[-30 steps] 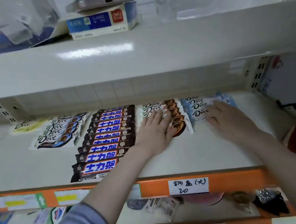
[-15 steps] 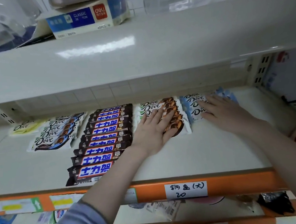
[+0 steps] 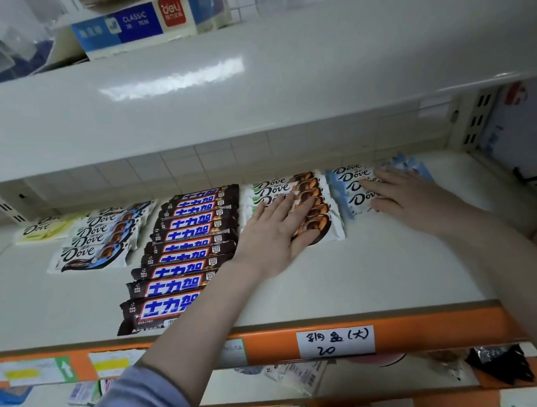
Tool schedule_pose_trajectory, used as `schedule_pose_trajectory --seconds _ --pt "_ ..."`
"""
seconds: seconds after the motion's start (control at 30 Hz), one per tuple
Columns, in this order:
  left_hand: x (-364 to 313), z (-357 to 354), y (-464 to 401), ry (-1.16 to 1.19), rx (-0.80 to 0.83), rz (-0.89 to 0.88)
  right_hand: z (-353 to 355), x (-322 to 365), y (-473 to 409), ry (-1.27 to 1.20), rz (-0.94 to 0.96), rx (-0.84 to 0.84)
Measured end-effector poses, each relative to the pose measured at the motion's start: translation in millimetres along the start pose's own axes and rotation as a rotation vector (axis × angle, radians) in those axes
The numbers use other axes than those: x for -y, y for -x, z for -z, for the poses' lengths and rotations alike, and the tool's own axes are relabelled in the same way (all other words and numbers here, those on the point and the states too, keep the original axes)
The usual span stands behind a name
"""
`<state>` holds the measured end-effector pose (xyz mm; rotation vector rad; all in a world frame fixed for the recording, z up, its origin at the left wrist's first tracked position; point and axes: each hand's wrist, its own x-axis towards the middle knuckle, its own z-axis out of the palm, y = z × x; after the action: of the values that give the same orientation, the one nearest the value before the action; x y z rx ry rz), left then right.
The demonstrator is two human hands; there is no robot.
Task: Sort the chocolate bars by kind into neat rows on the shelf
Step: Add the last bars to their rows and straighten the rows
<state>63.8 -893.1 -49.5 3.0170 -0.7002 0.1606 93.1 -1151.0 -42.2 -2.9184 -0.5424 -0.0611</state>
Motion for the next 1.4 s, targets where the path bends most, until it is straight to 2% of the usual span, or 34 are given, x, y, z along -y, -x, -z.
schedule_pose_trajectory --seconds 0.17,0.27,0.37,0.63,0.73,0.93,1.1,1.4 --pt "-1 3 0 0.019 0.006 0.003 -3 -4 -1 0.005 0.033 -0.035" --pt "-4 3 2 0.022 0.003 0.017 -5 -6 5 0.049 0.041 -0.137" --pt "-7 2 3 0.054 -0.015 0.032 -6 -7 15 0.071 -0.015 -0.203" --pt "-28 9 -21 0.073 -0.048 0.020 -8 -12 14 0.055 -0.100 -0.222" --pt "-35 17 -47 0.020 -0.013 -0.035 -2 -14 10 0.001 -0.215 -0.265" --pt "-45 18 -89 0.066 0.154 0.006 -5 -19 11 -0.127 -0.267 -0.225" --pt "-47 10 -104 0.067 0.163 0.052 0 -16 14 -0.193 -0.307 -0.220" --pt "-49 10 -109 0.101 0.038 0.051 -1 -18 13 -0.204 -0.288 -0.238"
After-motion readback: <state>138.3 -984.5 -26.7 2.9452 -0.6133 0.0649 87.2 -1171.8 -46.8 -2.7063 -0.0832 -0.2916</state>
